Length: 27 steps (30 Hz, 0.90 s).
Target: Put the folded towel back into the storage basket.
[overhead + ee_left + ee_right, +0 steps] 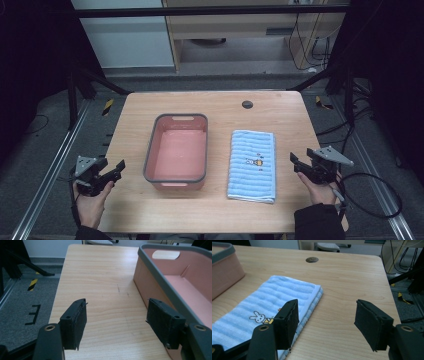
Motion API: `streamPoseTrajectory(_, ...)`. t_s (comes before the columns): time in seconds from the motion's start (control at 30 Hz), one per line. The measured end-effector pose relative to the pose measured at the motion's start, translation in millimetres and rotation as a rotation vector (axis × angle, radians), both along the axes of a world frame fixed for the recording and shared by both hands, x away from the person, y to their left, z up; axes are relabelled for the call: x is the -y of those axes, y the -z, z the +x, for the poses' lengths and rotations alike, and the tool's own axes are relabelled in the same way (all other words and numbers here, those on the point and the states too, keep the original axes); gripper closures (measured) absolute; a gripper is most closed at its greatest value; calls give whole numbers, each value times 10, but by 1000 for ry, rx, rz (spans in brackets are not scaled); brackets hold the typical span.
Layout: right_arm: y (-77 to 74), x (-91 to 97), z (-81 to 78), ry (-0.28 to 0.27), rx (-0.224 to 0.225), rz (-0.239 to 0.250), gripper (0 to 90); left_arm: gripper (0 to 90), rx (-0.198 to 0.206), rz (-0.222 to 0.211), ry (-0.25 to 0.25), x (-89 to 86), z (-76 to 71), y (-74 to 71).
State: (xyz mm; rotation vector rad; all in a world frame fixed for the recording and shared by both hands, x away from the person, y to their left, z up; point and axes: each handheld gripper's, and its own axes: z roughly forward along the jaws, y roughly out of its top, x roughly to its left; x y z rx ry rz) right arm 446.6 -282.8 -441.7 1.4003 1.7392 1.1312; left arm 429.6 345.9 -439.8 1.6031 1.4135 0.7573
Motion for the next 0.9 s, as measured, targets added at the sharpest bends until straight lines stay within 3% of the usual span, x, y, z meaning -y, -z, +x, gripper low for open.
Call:
streamPoseTrajectory(0.4,-162,-70,-42,-35,21,-1,349,329,63,-69,40,52,-118,-247)
streamPoseTrajectory(0.77,-337,-166,-39,-88,35,10,345,337,89,-12,103,258,-115,-354)
streamPoseTrajectory(0.9,-365,-152,-21,-88,37,9,346,342,90,-10,120,323,-99,-385)
